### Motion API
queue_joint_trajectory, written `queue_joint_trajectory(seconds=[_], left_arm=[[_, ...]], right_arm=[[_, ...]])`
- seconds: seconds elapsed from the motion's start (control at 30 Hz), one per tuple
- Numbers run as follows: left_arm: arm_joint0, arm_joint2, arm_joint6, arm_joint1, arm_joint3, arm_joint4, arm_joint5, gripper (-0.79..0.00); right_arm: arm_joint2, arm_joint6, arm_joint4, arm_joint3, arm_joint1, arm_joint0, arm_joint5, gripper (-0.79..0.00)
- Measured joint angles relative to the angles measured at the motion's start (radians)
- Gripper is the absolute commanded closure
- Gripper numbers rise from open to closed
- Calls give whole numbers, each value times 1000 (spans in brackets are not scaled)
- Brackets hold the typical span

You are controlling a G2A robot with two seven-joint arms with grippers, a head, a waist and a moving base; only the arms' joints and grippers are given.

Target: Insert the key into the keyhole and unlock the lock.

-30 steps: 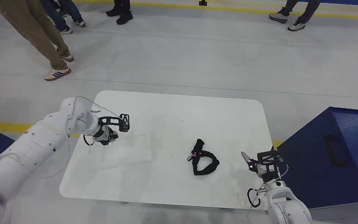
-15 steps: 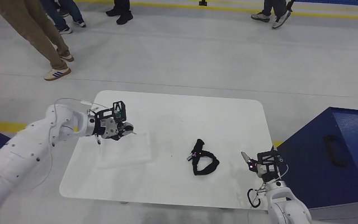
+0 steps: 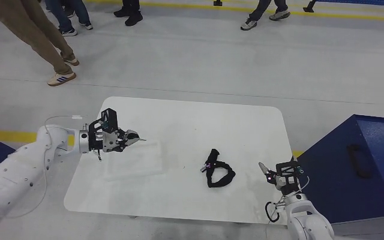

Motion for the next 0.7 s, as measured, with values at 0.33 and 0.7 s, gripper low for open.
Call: queue_joint_trajectory(seconds=[0.33,0.7], left_arm=[[0,0,0,0,1,0,0,0],[110,-39,115,32,-155,-206,-14,0]], right_arm=[[0,0,0,0,0,0,0,-785],[0,0,0,0,0,0,0,-785]])
